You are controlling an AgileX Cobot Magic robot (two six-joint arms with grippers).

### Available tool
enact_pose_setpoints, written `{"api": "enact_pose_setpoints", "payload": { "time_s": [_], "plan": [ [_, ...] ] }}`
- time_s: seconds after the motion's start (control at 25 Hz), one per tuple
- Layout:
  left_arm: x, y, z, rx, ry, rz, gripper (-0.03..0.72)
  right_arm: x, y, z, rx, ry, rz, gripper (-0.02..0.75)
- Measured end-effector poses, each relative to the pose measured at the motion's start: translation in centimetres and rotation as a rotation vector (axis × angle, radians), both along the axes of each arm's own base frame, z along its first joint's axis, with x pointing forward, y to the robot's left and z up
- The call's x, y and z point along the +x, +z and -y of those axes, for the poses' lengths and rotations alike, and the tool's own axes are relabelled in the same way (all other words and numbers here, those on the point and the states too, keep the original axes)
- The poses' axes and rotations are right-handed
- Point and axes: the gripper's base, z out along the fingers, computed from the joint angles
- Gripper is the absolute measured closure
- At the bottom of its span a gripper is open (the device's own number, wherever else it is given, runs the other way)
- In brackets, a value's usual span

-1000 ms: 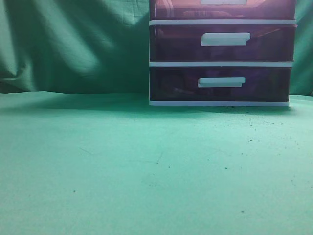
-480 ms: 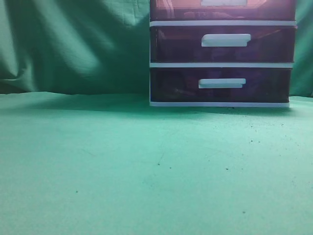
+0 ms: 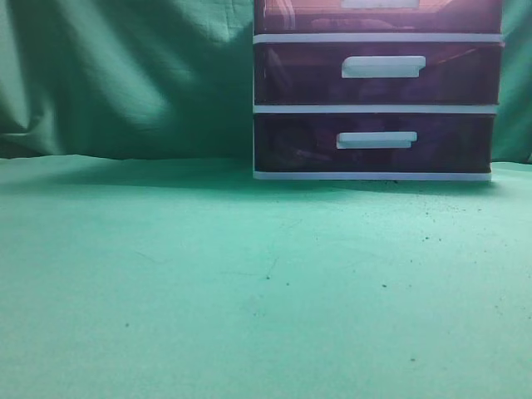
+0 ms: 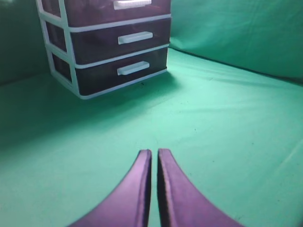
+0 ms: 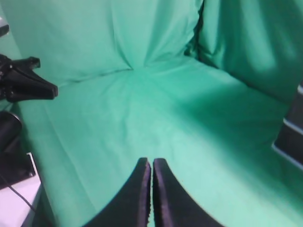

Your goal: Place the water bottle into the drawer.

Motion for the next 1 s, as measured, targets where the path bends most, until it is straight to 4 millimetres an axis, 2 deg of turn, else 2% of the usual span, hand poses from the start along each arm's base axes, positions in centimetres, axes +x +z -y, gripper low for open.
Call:
{"api": "enact_pose_setpoints", "payload": {
  "time_s": [0.24,0.6,0.72,1.0],
  "plan": [
    [0.7,-1.7,0.5,0.013,0.002,-0.019,0.688,1.8,-6.1,-0.4,-0.029,-0.061,-0.074,0.738],
    [1.0,-3.2,0.8,0.043,0.002,-0.055,0.688,4.3,-12.3,-0.3,0.009,-0.231,-0.047,0.738],
    [1.0,-3.2,0.8,0.044,0.002,-0.055,0.688,4.7,-13.1,-0.1,0.043,-0.283,-0.052,0.738],
    [1.1,-3.2,0.9,0.043,0.002,-0.055,0.688,4.7,-13.2,-0.1,0.054,-0.279,-0.07,0.738]
  ]
}}
